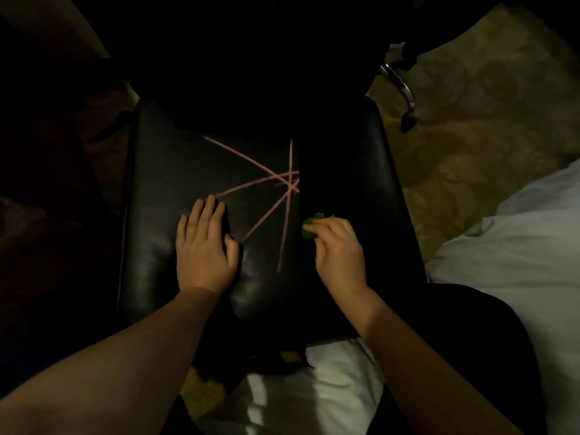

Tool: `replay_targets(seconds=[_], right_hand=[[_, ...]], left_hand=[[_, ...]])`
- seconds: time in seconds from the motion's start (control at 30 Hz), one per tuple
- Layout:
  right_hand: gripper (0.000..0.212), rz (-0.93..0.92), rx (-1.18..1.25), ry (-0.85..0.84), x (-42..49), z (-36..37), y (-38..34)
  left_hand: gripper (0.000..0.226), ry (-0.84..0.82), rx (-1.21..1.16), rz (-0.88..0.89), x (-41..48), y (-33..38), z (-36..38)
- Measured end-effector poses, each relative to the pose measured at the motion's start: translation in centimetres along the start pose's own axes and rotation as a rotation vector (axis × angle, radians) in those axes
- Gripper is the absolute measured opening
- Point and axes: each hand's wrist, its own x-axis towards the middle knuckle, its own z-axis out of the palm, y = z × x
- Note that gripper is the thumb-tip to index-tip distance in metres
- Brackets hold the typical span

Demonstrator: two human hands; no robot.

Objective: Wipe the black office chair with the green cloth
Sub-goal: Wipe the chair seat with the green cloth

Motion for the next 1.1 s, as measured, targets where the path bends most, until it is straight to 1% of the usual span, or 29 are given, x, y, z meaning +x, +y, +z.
replay_targets(seconds=[0.17,0.43,0.67,0.87,1.03,1.1], right_hand=[[0.032,0.062,-0.023,-0.071,6.0,1.2,1.0],[0.032,0.067,-0.058,-0.039,15.6,3.1,2.0],[0.031,0.090,-0.104,-0.016,21.8,4.7,2.6],[0.035,0.115,-0.091,-0.033,24.9,5.4,2.4],[0.040,0.016,-0.098,-0.147,24.0,5.2,3.0],[0.038,-0.018,-0.097,-0.149,24.0,5.1,3.2]], left_hand=[[0.060,0.014,0.044,-0.001,0.0,0.1,0.4],[0.060,0.023,0.096,0.002,0.1,0.1,0.7],[0.061,0.019,0.127,0.003,0.1,0.0,0.8],[0.062,-0.002,0.141,-0.009,0.1,-0.1,0.9],[0.063,-0.014,0.149,-0.007,0.2,-0.1,0.9],[0.062,-0.011,0.154,-0.004,0.2,-0.2,0.9]])
